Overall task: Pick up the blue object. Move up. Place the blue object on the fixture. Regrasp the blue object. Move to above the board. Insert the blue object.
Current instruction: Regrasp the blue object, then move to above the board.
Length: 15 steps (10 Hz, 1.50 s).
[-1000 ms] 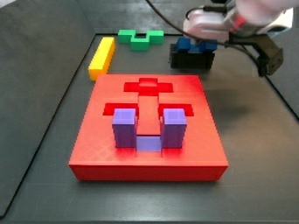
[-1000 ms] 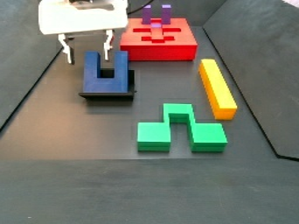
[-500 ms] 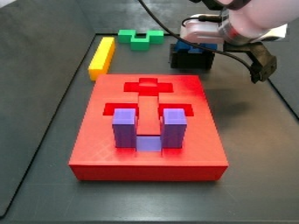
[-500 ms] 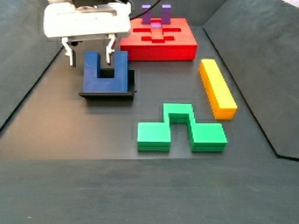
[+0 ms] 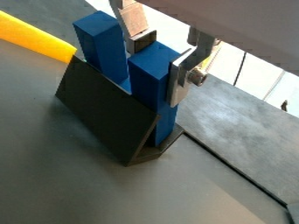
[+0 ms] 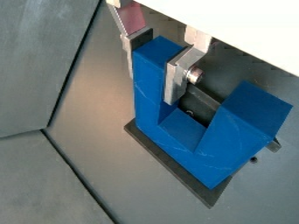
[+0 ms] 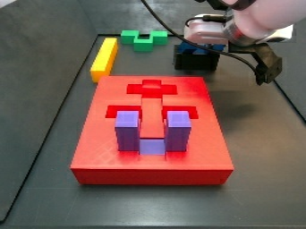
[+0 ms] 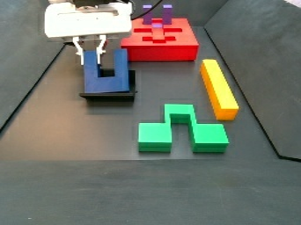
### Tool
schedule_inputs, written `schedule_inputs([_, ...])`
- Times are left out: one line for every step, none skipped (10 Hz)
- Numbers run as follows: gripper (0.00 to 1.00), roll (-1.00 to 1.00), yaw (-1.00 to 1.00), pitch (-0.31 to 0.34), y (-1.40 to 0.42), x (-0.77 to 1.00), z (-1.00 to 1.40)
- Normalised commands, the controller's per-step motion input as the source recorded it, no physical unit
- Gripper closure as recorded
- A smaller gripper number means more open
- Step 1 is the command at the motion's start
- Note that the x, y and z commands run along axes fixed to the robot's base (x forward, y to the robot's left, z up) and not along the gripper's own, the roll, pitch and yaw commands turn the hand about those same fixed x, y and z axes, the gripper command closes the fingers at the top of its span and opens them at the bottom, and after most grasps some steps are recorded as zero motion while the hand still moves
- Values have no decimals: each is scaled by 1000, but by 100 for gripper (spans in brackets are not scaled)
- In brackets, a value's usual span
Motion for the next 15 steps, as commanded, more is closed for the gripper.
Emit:
schedule_inputs([100,0,0,0,0,0,0])
schedule_inputs([100,0,0,0,0,0,0])
schedule_inputs([100,0,0,0,0,0,0])
schedule_inputs([100,0,0,0,0,0,0])
schedule_inputs([100,0,0,0,0,0,0])
schedule_inputs([100,0,0,0,0,0,0])
schedule_inputs([100,0,0,0,0,0,0])
schedule_inputs([100,0,0,0,0,0,0])
schedule_inputs([100,0,0,0,0,0,0])
schedule_inputs([100,0,0,0,0,0,0])
schedule_inputs([100,0,0,0,0,0,0])
schedule_inputs([100,0,0,0,0,0,0])
schedule_inputs([100,0,0,0,0,0,1400])
schedule_inputs([100,5,69,23,17,-10,1400])
schedule_inputs([100,-84,68,-5,29,-39,1400])
